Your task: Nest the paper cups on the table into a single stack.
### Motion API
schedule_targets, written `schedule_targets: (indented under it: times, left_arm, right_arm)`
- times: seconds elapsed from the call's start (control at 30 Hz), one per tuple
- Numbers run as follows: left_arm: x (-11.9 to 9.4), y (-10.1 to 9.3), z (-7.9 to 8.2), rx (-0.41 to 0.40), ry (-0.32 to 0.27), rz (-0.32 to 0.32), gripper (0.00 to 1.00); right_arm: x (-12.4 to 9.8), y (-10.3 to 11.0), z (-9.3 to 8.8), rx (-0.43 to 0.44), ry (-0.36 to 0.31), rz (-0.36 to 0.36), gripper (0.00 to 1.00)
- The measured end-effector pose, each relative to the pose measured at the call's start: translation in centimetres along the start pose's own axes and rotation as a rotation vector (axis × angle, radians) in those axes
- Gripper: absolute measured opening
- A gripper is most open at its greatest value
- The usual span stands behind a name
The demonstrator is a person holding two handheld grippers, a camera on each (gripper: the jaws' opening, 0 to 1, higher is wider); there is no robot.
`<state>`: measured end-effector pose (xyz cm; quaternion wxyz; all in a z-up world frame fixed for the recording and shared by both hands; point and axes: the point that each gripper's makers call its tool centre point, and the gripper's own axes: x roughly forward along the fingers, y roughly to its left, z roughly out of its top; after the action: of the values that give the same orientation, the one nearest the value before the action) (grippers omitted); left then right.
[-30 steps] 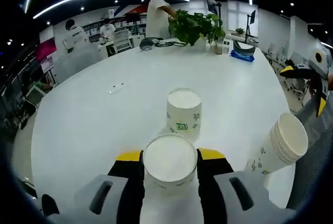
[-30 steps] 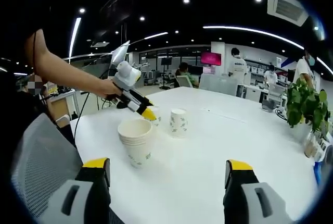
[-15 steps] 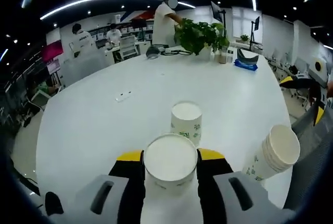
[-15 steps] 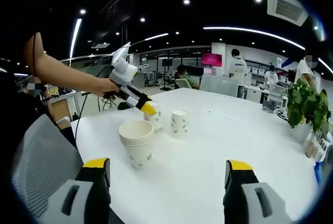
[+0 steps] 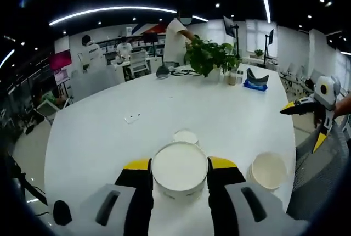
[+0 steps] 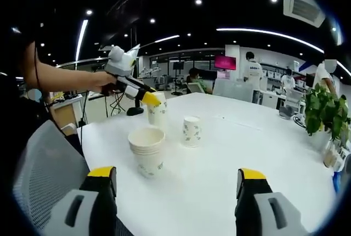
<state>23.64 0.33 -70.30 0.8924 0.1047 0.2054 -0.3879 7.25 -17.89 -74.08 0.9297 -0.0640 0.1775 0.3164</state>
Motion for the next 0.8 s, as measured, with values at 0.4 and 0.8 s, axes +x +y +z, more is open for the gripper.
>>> schedule_targets:
  times: [0.4,0.8]
  left_arm:
    - [-2.8,-2.6,2.7,0.014,-0.04,-0.047,0.37]
    - [-5.7,-6.6,6.0,0.005,-0.067,-0.091,0.37]
  right_arm:
    - [-0.4,-0.2,0.9,0.008,-0.006,-0.003,0.92]
    - [0.4,1.7,5.3,-0.008,-0.083,0.052,0.87]
